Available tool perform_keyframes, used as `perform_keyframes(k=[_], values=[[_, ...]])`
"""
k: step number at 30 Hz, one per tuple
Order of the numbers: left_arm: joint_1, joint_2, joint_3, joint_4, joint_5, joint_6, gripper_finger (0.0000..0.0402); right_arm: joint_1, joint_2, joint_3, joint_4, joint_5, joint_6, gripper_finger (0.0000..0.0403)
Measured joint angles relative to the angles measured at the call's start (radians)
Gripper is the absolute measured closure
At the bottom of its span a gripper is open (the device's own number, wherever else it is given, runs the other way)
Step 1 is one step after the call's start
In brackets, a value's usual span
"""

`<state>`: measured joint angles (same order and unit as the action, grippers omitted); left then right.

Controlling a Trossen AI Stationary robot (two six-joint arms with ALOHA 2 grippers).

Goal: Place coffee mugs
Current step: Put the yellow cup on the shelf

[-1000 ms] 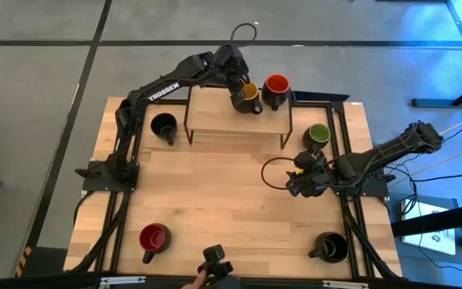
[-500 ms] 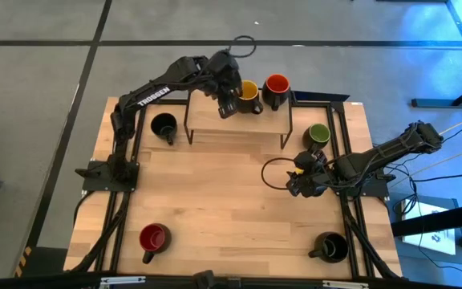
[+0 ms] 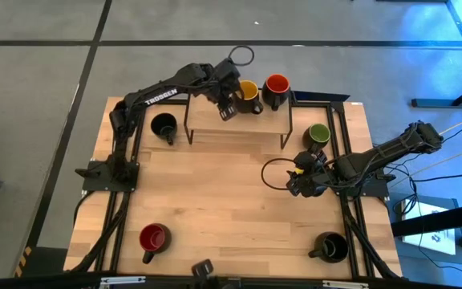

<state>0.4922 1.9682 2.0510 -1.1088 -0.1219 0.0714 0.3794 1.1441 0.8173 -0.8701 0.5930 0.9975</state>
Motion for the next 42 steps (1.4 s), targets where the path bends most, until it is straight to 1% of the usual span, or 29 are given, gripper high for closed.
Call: perform_keyframes(k=[7,12,22,26,28,31,33,37,42], values=[[0.025,0.002,-0.032,0.099,0.000,-0.009,0.0285,0.000,0.000,0.000,0.006,0.001,0.000,0.0189],[0.045,0.002,-0.036,0.142,-0.062,-0.009,0.0285,0.000,0.000,0.000,0.010,0.002,0.000,0.0189],[0.081,0.002,-0.036,0.244,-0.053,-0.009,0.0285,0.000,0.000,0.000,0.039,0.021,0.000,0.0189],[0.087,0.001,-0.036,0.240,-0.047,-0.010,0.0285,0.000,0.000,0.000,0.039,0.021,0.000,0.0189],[0.082,-0.010,-0.036,0.218,-0.016,-0.015,0.0285,0.000,0.000,0.000,0.039,0.021,0.000,0.0189],[0.056,-0.052,-0.036,0.197,0.029,-0.018,0.0285,0.000,0.000,0.000,0.039,0.021,0.000,0.0189],[0.036,-0.076,-0.035,0.161,0.035,-0.036,0.0285,0.000,0.000,0.000,0.039,0.021,0.000,0.0189],[-0.004,-0.080,-0.036,0.123,0.055,-0.080,0.0285,0.000,0.000,0.000,0.039,0.029,0.000,0.0189],[-0.045,-0.056,-0.034,0.135,0.025,-0.086,0.0285,0.000,0.000,0.000,0.039,0.036,-0.008,0.0189]])
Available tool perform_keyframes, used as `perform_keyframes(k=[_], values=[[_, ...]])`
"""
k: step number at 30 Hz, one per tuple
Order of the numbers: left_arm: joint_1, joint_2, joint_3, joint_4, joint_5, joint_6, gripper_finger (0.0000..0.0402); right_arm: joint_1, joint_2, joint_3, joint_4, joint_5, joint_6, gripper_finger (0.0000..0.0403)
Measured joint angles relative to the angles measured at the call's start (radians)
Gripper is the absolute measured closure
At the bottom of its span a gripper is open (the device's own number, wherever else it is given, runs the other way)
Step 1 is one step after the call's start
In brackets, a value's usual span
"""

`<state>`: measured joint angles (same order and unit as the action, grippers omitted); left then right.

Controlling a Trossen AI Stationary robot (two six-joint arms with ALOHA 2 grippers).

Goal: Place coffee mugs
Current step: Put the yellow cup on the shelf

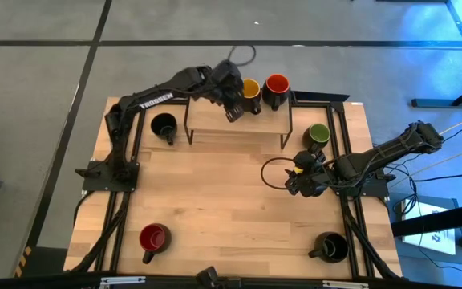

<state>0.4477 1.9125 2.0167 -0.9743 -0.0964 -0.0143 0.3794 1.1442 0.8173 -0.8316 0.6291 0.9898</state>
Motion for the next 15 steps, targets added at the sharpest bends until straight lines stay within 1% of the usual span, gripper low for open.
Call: perform_keyframes(k=[3,8,13,15], values=[[-0.002,0.023,-0.003,-0.004,-0.029,-0.002,0.0285,0.000,0.000,0.000,0.000,-0.001,-0.001,0.0189],[0.005,0.029,-0.002,0.019,-0.031,-0.002,0.0285,0.000,0.000,0.000,0.000,-0.002,-0.002,0.0189],[0.018,0.032,-0.002,0.068,-0.102,-0.002,0.0285,0.000,0.000,0.000,0.000,-0.004,-0.002,0.0189],[0.030,0.032,-0.002,0.070,-0.112,-0.003,0.0285,0.000,0.000,0.000,0.000,-0.009,-0.002,0.0189]])
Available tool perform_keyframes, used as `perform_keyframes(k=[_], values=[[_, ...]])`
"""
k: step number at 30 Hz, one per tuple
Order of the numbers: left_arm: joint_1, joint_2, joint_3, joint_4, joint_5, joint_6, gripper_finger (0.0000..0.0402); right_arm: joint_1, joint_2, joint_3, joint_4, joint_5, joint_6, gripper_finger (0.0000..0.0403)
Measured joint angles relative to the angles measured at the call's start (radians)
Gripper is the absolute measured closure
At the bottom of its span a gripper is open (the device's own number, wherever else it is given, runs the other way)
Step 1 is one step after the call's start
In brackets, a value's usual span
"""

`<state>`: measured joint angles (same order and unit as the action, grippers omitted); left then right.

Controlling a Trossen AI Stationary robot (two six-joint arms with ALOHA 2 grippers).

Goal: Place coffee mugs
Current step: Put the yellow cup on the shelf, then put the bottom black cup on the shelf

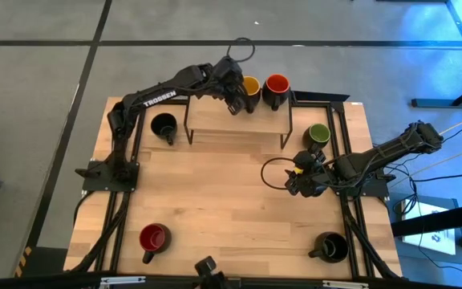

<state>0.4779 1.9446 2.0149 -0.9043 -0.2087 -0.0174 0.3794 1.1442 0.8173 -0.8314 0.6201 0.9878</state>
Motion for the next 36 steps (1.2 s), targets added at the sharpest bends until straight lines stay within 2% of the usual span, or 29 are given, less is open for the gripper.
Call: perform_keyframes(k=[11,16,23,36], values=[[0.039,0.000,0.000,0.032,0.003,0.001,0.0285,0.000,0.000,0.000,0.000,-0.003,0.000,0.0189],[0.038,-0.001,0.000,0.001,0.063,0.001,0.0285,0.000,0.000,0.000,0.000,-0.003,0.001,0.0189],[0.029,-0.057,0.000,-0.005,0.069,0.027,0.0285,0.000,0.000,0.000,0.001,-0.014,0.002,0.0189],[-0.060,-0.167,0.001,-0.066,0.072,0.054,0.0285,0.000,0.000,0.000,0.025,-0.036,0.002,0.0189]])
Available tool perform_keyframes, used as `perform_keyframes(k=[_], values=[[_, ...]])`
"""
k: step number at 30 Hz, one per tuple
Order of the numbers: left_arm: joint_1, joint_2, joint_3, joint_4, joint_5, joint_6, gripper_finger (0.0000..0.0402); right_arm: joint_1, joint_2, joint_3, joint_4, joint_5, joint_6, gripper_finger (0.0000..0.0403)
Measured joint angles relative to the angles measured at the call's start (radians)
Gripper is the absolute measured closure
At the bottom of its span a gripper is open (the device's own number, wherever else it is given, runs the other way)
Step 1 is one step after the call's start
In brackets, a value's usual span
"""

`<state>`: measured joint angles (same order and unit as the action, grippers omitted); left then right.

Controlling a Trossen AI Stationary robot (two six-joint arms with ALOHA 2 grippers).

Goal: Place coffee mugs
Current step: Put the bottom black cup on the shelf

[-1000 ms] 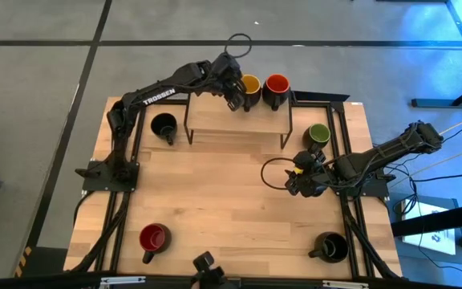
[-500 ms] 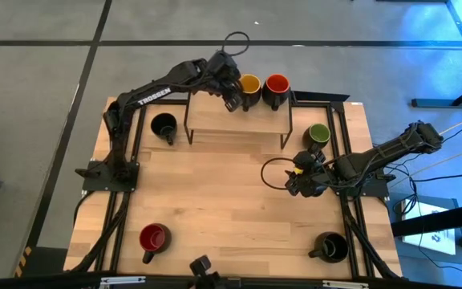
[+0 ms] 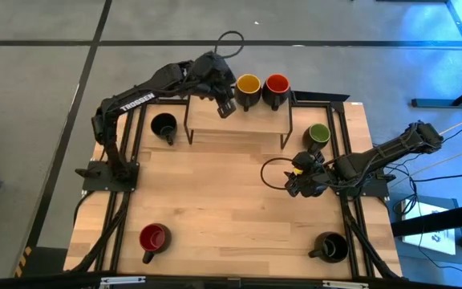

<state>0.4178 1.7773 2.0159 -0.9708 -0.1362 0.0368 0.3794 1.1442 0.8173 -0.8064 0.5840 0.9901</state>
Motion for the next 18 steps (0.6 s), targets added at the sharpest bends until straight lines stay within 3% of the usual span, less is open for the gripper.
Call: perform_keyframes(k=[11,14,18], values=[[-0.147,-0.093,-0.014,-0.004,-0.034,-0.003,0.0285,0.000,0.000,0.000,0.029,0.000,0.007,0.0189],[-0.181,-0.157,-0.121,0.070,-0.035,-0.009,0.0285,0.000,0.000,0.000,0.044,0.000,-0.001,0.0189],[-0.204,-0.293,-0.367,0.234,-0.033,-0.045,0.0285,0.000,0.000,0.000,0.048,-0.007,-0.003,0.0189]])
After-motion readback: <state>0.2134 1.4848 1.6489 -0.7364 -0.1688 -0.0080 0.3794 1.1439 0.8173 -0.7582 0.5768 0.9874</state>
